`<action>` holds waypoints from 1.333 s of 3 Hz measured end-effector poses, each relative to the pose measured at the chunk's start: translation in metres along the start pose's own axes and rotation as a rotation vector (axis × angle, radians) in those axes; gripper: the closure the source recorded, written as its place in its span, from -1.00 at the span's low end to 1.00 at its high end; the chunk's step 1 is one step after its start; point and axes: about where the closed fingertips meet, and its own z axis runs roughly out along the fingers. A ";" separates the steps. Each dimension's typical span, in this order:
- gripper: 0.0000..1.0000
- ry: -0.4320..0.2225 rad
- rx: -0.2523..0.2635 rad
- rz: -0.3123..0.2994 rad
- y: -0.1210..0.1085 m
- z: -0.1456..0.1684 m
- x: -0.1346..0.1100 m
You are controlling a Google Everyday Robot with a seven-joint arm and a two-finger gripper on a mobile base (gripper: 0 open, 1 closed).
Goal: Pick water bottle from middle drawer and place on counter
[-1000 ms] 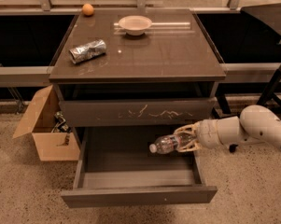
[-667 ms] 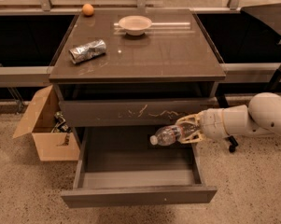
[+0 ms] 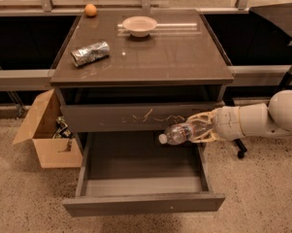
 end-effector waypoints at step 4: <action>1.00 0.054 0.120 -0.144 -0.112 -0.117 -0.055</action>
Offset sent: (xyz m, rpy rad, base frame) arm 0.0065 -0.0586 0.1799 -0.0113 -0.1942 -0.0617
